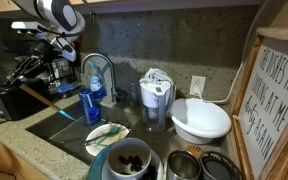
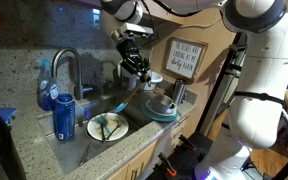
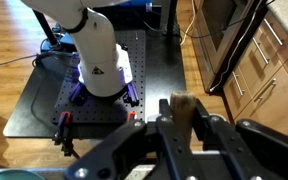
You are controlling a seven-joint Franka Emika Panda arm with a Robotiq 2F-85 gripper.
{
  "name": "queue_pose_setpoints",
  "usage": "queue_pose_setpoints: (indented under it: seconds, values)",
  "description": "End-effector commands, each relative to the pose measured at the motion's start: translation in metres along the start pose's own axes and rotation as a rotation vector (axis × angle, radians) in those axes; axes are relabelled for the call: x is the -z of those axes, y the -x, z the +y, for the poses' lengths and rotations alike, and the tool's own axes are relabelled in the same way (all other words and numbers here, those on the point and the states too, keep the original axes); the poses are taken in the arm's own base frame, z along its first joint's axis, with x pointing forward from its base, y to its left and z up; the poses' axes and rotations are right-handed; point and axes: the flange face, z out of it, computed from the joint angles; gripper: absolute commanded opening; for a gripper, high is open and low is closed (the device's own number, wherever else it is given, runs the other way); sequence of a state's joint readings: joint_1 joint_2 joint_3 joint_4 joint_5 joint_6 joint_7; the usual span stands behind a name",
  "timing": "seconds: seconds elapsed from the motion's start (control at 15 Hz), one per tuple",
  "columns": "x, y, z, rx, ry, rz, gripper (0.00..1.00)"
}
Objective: Remove the spatula from the sink, use it to mix inside the ceramic bowl, and then put the spatula back in the sink
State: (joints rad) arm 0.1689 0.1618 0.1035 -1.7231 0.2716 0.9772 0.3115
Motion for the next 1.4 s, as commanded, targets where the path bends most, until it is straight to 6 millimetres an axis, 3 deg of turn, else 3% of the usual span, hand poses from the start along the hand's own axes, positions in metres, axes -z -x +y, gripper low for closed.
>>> queue_pose_setpoints:
  seconds: [0.0,0.53,1.0,1.33]
  values:
    - [0.011,0.039,0.018,-0.067,-0.053,-0.053,0.1]
    - [0.004,0.096,0.078,-0.183,-0.136,-0.011,0.1]
    - [-0.039,0.144,0.168,-0.305,-0.197,0.078,0.1]
    - [-0.05,0.153,0.223,-0.372,-0.183,0.171,0.1]
